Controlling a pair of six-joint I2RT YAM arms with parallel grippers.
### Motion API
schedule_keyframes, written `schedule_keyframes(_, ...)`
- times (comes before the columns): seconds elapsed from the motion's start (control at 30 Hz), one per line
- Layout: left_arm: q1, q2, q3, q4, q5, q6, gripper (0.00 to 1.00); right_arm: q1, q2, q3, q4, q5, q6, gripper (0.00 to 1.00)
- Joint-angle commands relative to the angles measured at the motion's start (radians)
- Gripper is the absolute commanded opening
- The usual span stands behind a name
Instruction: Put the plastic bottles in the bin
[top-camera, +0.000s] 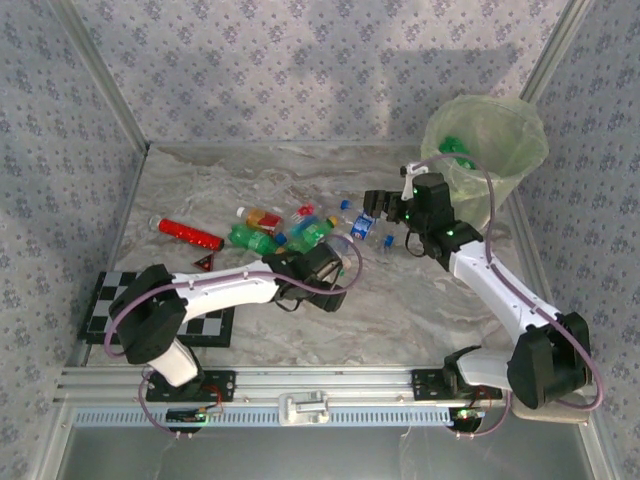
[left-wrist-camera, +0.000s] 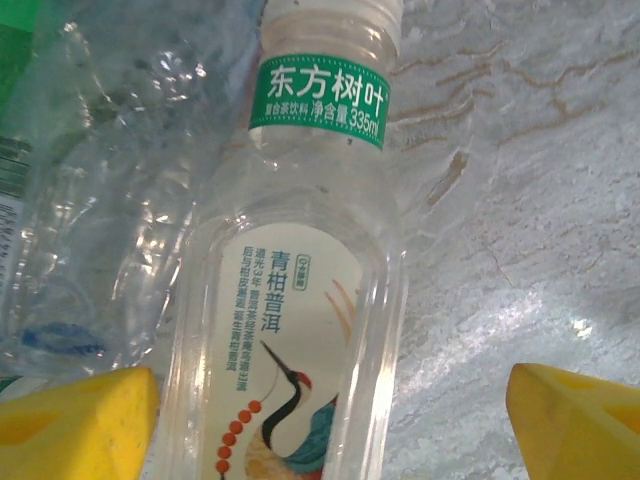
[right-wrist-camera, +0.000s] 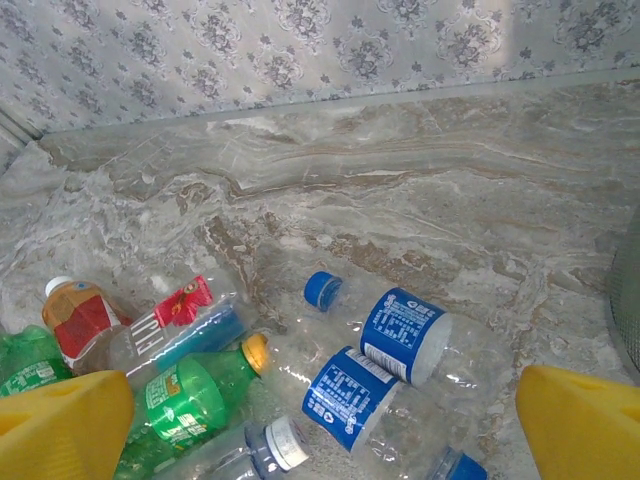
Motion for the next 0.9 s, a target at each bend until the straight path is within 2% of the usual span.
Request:
schedule_keyframes(0.0, -0.008, 0.015, 0.033, -0.047, -0.012, 0.008, 0.89, -0.005, -0.014, -0.019, -0.001, 0.011, 0.008, 1.0)
schedule_keyframes(0.43, -0.025, 0.068, 0.023, -0.009, -0.044, -0.017, 0.86, -0.005, -0.012, -0.027, -0.006, 0.004, 0.019, 1.0)
schedule_keyframes(0.57, -0.025, 0.08, 0.02, 0.011, -0.049, -0.007, 0.79, -0.004, -0.02, -0.032, -0.02, 0.009, 0.017, 1.0)
schedule_keyframes(0.77, -0.025, 0.11, 0.031, 0.018, -0.043, 0.011, 0.62, -0.005, -0.033, -0.036, -0.019, 0.017, 0.018, 1.0)
schedule_keyframes(0.87, -0.026, 0.116, 0.028, 0.028, -0.048, 0.018, 0.61, -0.005, -0.035, -0.035, -0.02, 0.017, 0.02, 1.0)
